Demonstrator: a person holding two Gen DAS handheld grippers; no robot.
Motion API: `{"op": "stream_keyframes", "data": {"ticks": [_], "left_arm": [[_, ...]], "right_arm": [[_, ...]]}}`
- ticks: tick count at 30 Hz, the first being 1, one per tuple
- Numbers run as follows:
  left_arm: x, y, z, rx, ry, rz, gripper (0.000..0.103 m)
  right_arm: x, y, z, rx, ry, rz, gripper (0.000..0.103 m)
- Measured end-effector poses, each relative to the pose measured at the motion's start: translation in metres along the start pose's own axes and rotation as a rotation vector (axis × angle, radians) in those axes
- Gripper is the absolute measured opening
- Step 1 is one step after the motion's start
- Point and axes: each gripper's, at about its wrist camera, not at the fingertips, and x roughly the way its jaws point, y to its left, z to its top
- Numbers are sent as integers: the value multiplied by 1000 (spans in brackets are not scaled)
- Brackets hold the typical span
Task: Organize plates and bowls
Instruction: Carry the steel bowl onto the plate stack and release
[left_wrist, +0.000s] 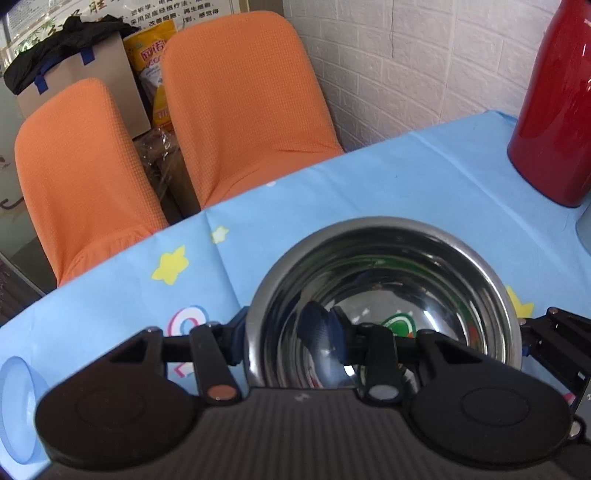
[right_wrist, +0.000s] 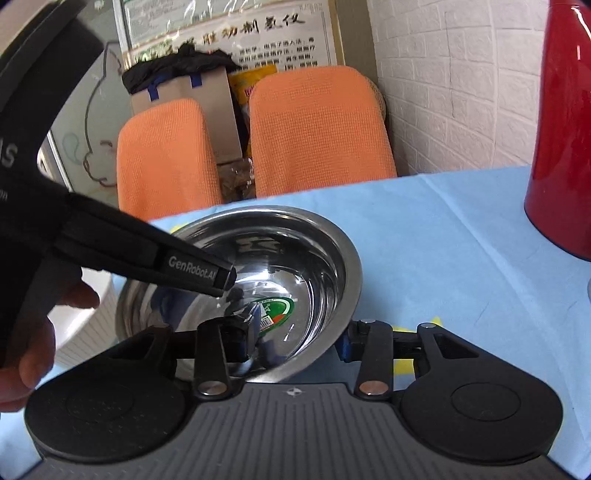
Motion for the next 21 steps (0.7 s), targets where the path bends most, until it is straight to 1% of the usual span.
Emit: {"op": "stream_keyframes", "data": {"ticks": [2,5,8,10,11,13,16,19,21], "left_arm": [[-10,2,1,-16,-6,-17,35],[-32,3,-5,-32,-20,-3,35],[-61,5,-22,-27,-42,15,35],[-80,6,-37,-28,-60,38,36],[-88,6,-44,-30,-63,49,37],[-105,7,-64,-51,-61,62,38],[-128,4,-99,-83,-44,51,39],[-147,-1,-139,-102,-21,34,40],[-157,-5,-165,-111,-2,27,40]], "right_arm": [[-8,5,5,-16,-39,-11,71],[-20,13,6,-44,-57,3,71],[-34,30,4,-112,-71,8,72],[-47,42,0,-147,-74,33,76],[-53,48,-3,-159,-72,44,76],[-70,60,-13,-185,-67,63,78],[-97,80,-35,-218,-63,73,83],[-122,94,-64,-209,-36,101,87],[-136,103,-82,-204,-15,118,87]]}}
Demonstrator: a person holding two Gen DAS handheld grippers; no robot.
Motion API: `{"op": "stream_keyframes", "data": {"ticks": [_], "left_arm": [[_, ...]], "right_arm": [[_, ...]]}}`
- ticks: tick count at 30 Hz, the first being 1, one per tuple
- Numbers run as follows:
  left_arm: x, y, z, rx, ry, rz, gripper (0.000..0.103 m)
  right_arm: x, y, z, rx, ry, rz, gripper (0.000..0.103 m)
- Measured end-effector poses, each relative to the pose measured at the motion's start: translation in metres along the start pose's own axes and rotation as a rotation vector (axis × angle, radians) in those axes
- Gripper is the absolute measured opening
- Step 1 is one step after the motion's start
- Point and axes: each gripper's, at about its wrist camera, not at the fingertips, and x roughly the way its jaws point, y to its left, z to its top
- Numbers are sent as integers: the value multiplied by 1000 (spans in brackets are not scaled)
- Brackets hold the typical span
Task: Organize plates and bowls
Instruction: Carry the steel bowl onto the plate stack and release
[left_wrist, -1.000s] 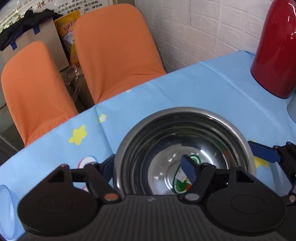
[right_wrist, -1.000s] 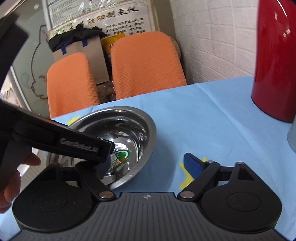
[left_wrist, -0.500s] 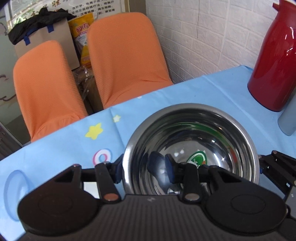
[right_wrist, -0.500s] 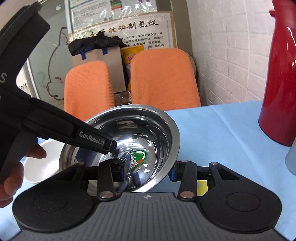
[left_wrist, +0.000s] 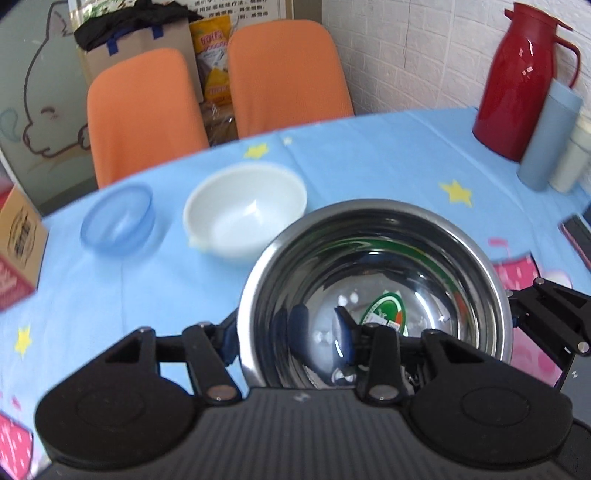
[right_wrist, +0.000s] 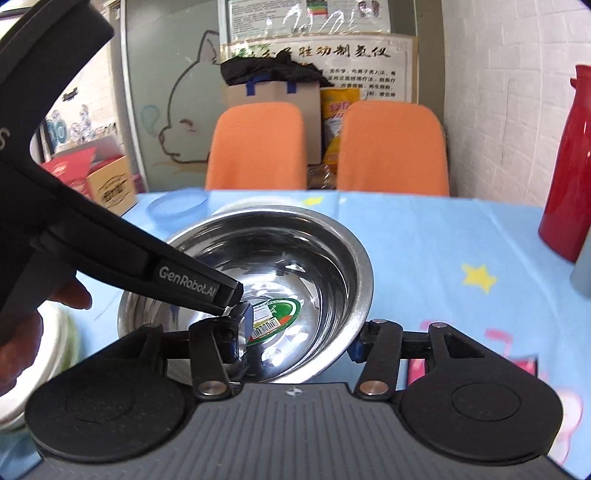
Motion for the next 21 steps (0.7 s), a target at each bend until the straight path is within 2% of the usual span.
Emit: {"op": "stream_keyframes", "data": {"ticks": [4,7,10,16,19,20,21], "left_arm": [[-15,2,-47,-21,39,-12,40],[-23,1,-72,-22,39,-22,40],[-25,-1,-83,-16,33,-38,41],[-12,-1,-88,-26,34,-54,44],[-4,4,-91,-33,29,-60,51],[-4,7,-90,-42,17,-60,61],[-8,11,-90,-55,-5,-64,77]], "right_arm": [[-22,31,-28,0,39,28,90],[-33,46,-41,-1,52,29,91],[-36,54,-47,-5,62,17,97],[-27,56,-56,11,94,1,100],[-25,53,-62,33,110,36,100],[-25,50,-61,49,107,48,100],[-28,47,-62,65,99,54,103]]}}
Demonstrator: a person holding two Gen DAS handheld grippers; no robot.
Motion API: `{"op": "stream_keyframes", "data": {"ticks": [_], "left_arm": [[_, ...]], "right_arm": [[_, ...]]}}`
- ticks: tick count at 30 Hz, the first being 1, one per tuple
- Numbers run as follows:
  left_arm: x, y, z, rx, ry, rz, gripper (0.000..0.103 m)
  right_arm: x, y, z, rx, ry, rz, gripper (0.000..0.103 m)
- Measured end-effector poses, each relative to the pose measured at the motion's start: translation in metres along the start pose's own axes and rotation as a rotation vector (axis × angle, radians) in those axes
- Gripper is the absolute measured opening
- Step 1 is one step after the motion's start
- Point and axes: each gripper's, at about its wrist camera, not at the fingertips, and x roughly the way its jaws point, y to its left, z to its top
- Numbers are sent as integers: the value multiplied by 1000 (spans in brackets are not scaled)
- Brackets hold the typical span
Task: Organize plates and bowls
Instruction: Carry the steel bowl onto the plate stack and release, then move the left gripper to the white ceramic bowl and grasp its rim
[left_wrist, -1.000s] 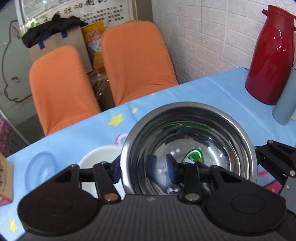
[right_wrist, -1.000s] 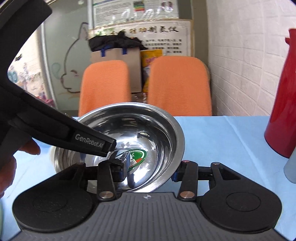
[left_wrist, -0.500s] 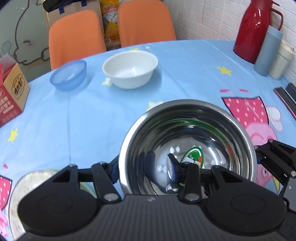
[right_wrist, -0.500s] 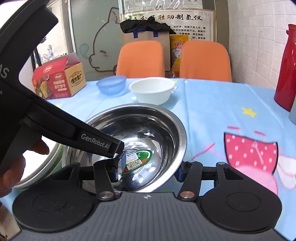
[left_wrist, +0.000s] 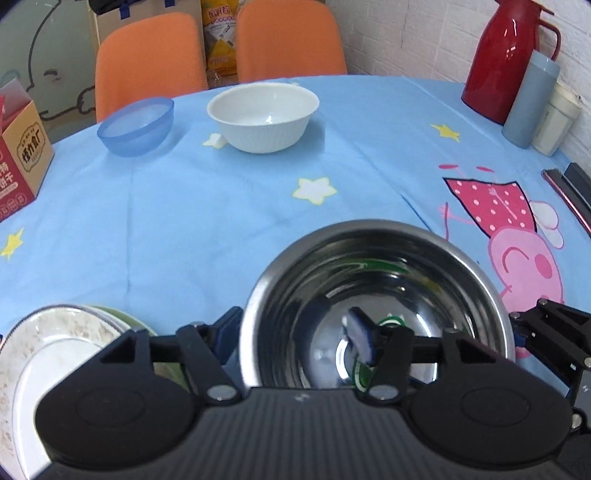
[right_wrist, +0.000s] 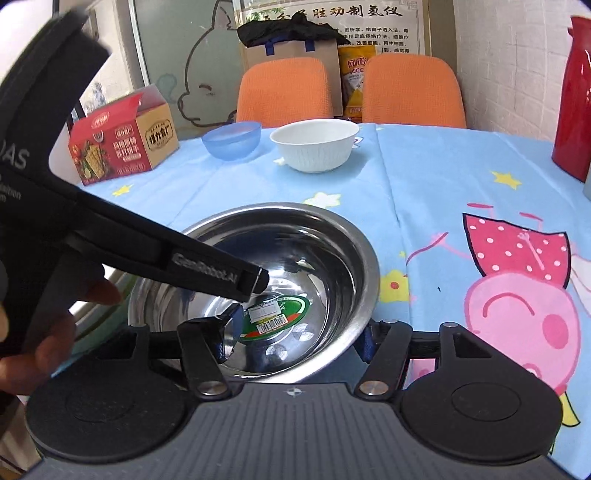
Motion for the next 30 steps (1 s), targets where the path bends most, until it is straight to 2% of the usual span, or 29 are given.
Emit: {"op": "stream_keyframes", "data": {"ticks": [3,7,11,12,19,23,30], "left_arm": [[-19,14,5,-32,-75,-1,87],[-38,28,14,-40,-145,41,87],[-41,35,21,-55,-153,48,88],[-40,38,24,-58,-151,48,91],[-25,56,48,-105,-156,61,92],[-8,74,72,-195,-154,34,92],[28,109,120,-417,-114,-16,92]], "right_arm": [[-17,-13,2,23,-49,-30,103],[-33,-38,4,99,-115,-77,103],[-23,-51,14,114,-103,-90,103],[-22,-52,19,107,-106,-87,103],[1,-50,83,-23,-182,-73,103],[35,-51,123,-52,-182,-50,103],[90,-48,176,-120,-163,-28,103]]}}
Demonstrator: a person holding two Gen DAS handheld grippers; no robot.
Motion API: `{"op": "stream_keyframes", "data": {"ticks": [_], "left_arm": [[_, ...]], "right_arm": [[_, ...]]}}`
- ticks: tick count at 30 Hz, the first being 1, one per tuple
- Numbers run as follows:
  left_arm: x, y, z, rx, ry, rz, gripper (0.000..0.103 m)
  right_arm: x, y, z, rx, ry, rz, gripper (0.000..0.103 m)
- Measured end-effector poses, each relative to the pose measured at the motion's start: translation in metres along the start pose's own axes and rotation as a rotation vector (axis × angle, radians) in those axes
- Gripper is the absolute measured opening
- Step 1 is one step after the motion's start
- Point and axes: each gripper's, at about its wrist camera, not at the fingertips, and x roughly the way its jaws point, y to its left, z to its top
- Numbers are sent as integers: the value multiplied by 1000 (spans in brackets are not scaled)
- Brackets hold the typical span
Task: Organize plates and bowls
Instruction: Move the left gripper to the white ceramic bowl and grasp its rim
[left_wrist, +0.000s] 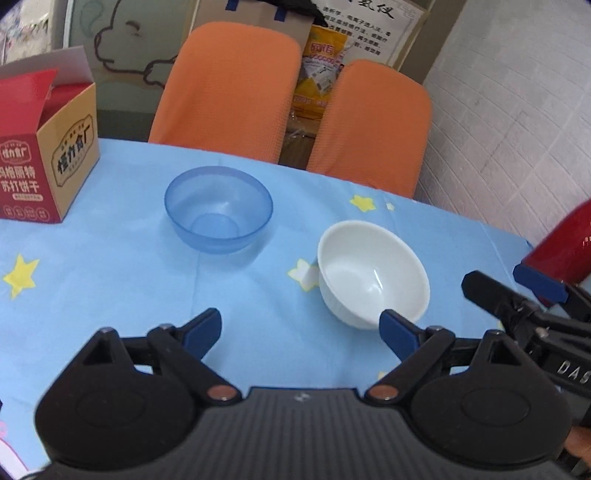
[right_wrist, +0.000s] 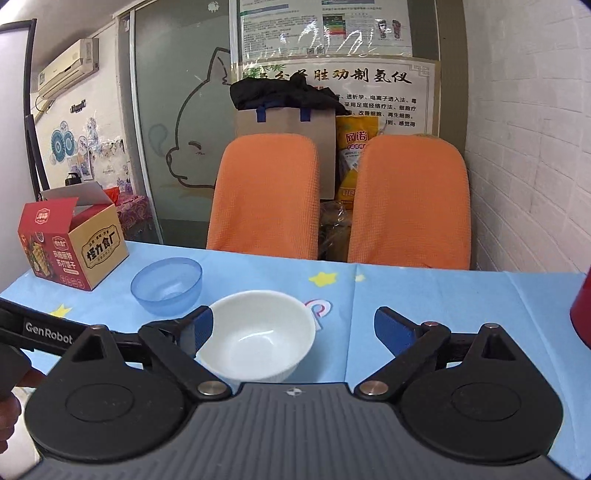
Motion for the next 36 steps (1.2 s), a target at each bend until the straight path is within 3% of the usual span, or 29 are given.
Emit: {"op": "stream_keyframes", "data": {"ticks": [3,8,12,14,21,29,36], "left_arm": [[16,2,23,-90,16,23,92],[39,5,32,-130,58,47,92],[54,-5,30,-104,57,79,92],[62,-12,30,-90,56,90,92],[80,-24,22,-45,64,150,92],[89,-42,16,39,28,251,92],[96,-39,13,37,45,269,92]], "right_arm": [[23,-5,7,-6,29,-1,103],[43,-14,-2,29,55,1,103],[53,-17,-16,41,126,48,103],[56,-17,-19,42,135,25,103],[64,-19,-31,97,167,71,103],[75,-15,-37,106,160,64,103],[83,-14,-39,92,182,53,103]]}}
